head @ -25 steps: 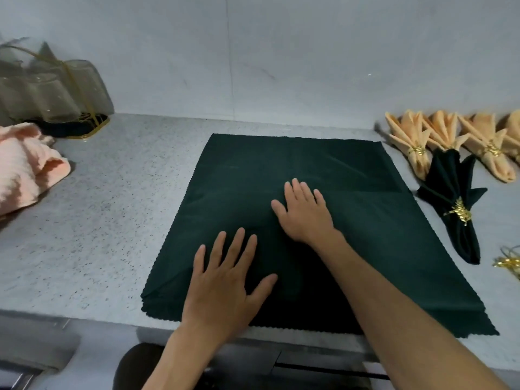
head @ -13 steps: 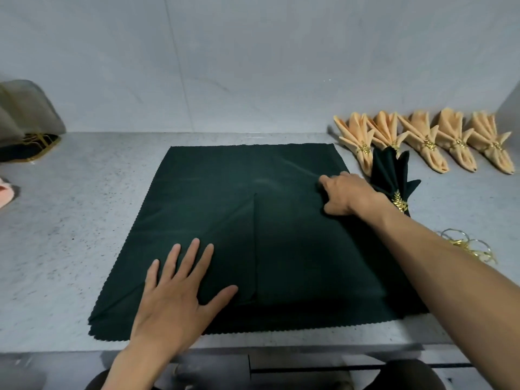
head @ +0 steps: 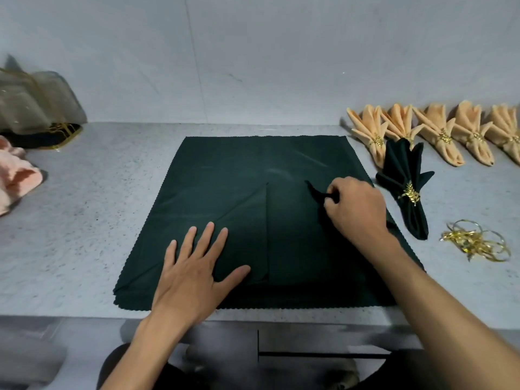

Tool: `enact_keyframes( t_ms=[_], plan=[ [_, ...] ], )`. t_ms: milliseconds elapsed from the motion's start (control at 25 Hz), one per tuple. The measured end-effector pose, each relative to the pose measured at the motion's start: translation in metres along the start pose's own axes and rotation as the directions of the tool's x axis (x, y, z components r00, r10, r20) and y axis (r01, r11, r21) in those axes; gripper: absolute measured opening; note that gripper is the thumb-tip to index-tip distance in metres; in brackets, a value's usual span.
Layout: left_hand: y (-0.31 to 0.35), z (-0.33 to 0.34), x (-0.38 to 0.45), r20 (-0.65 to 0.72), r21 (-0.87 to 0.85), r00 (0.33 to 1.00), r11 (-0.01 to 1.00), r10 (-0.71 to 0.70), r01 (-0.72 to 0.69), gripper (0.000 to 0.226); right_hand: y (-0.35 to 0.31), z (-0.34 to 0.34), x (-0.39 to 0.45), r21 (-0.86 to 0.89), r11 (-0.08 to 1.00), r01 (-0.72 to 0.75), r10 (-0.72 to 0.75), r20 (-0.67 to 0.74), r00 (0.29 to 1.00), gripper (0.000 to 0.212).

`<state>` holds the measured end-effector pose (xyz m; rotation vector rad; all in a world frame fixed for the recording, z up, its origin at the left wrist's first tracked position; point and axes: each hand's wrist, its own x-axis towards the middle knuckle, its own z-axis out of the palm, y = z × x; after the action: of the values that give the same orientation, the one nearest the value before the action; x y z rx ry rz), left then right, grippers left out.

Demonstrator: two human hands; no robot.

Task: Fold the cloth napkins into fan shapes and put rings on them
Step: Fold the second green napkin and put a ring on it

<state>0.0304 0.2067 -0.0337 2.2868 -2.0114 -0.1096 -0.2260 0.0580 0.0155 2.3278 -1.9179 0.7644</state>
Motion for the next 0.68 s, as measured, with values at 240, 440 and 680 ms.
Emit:
enact_keyframes(
  t_ms=[240, 440, 680],
  plan=[
    [-0.001, 0.004, 0.000, -0.005, 0.009, 1.000, 1.000, 0.003, -0.003, 0.091, -0.054, 0.032, -0.088, 0.184, 0.967, 0.173, -0.161, -0.078, 0.984, 0.007],
    [-0.002, 0.006, -0.001, -0.025, 0.006, 1.000, 1.000, 0.000, 0.000, 0.094, -0.055, 0.032, -0.101, 0.258, 0.944, 0.206, -0.210, -0.013, 0.978, 0.008],
    [0.005, 0.009, 0.000, -0.171, -0.003, 0.970, 0.984, 0.175, -0.178, 0.076, -0.046, 0.025, -0.112, 0.291, 0.933, 0.211, -0.262, 0.150, 0.953, 0.040]
  ],
)
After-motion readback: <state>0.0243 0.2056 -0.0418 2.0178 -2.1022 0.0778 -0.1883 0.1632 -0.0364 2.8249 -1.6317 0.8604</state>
